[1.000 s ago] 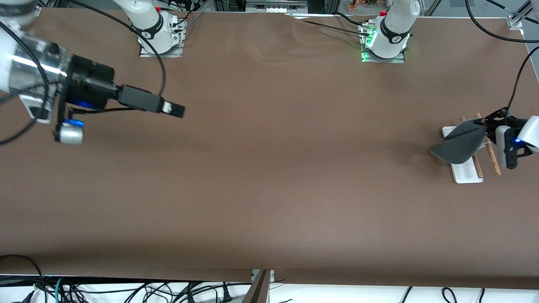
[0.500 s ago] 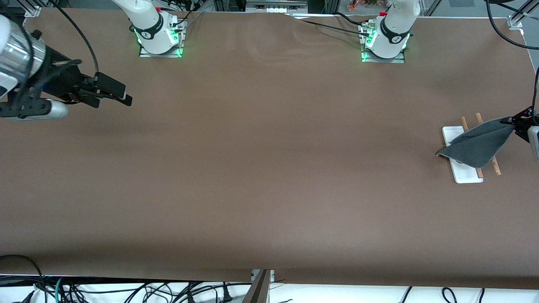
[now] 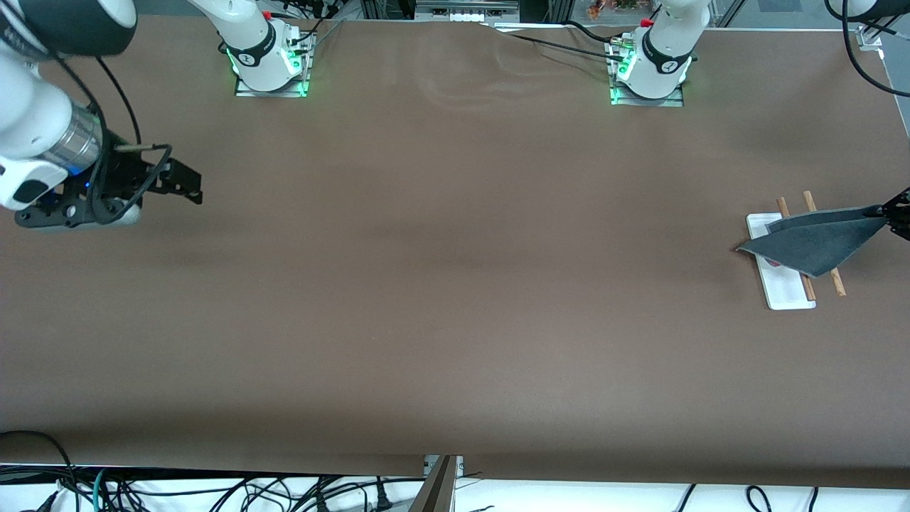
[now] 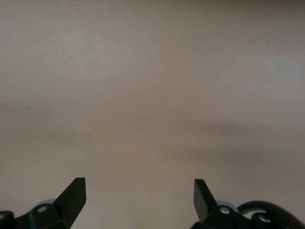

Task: Pass towel and hang on rack
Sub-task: 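Carry the towel with the left gripper over the white rack while the right gripper retracts, then lower the towel onto the rack sticks and open the left gripper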

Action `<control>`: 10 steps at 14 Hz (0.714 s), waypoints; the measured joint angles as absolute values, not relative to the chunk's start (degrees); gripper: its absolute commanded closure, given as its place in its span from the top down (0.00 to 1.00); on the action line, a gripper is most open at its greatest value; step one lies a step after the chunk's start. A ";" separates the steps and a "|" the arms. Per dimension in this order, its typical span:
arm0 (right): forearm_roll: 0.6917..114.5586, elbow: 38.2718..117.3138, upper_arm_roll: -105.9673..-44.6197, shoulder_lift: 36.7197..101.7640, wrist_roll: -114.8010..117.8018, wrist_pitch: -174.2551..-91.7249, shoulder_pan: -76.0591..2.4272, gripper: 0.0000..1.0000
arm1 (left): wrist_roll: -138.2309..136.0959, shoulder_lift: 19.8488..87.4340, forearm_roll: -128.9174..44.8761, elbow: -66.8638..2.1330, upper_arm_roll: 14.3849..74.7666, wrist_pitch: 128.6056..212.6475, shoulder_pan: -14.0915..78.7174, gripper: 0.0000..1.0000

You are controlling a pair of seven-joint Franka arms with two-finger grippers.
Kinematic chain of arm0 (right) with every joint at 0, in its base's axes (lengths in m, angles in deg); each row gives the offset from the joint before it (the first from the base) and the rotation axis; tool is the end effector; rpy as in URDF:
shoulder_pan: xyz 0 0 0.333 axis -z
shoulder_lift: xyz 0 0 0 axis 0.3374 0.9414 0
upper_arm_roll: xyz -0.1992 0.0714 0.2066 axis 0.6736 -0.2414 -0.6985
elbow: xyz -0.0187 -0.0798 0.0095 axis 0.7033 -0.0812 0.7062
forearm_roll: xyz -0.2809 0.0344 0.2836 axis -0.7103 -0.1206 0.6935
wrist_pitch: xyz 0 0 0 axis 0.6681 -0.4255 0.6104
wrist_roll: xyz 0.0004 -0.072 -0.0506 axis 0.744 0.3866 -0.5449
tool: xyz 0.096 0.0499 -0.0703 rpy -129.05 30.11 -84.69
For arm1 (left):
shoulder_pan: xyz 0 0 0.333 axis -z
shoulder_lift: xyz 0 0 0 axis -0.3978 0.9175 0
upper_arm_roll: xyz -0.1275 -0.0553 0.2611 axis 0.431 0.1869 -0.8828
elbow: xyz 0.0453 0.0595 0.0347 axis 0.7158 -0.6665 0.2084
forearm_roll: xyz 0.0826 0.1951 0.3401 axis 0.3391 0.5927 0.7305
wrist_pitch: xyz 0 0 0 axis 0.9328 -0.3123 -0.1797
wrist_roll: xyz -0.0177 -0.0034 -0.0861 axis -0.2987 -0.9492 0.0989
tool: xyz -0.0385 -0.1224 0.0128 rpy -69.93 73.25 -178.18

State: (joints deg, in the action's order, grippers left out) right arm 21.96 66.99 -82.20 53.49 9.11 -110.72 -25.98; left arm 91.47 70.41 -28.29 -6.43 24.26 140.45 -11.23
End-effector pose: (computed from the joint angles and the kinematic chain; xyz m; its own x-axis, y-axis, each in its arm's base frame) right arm 0.5964 0.0828 0.5246 0.9950 0.0881 -0.0476 0.0871 -0.9959 -0.0233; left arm 0.5270 0.4022 0.2436 0.6042 -0.7859 -0.1316 -0.6546 -0.5837 0.4804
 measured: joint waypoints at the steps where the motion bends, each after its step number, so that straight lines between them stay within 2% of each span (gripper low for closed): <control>1: 21.96 67.73 -81.29 53.39 8.13 -111.12 -25.96 1.00 | 91.75 71.53 -28.29 -6.43 24.26 141.55 -11.69 0.00; 4: 21.96 68.32 -80.38 53.30 7.31 -111.46 -25.96 1.00 | 92.01 73.75 -28.29 -6.42 24.27 142.85 -12.04 0.00; 5: 21.96 68.32 -80.38 53.30 7.30 -111.53 -25.97 1.00 | 92.05 74.06 -28.29 -6.41 24.29 143.32 -12.04 0.06; 6: 21.96 68.26 -80.39 53.28 7.30 -111.63 -25.99 1.00 | 92.09 74.27 -28.29 -6.41 24.29 143.66 -12.04 0.31; 7: 21.96 68.01 -80.42 53.25 7.30 -111.65 -26.01 1.00 | 92.11 74.35 -28.29 -6.41 24.29 143.75 -12.04 0.77; 8: 21.96 67.50 -80.43 53.16 7.30 -111.41 -26.03 1.00 | 92.13 74.35 -28.29 -6.40 24.29 143.76 -12.06 1.00; 10: 21.96 66.49 -80.43 52.63 7.30 -109.09 -26.03 1.00 | 92.20 74.35 -28.29 -6.26 24.28 143.78 -12.25 1.00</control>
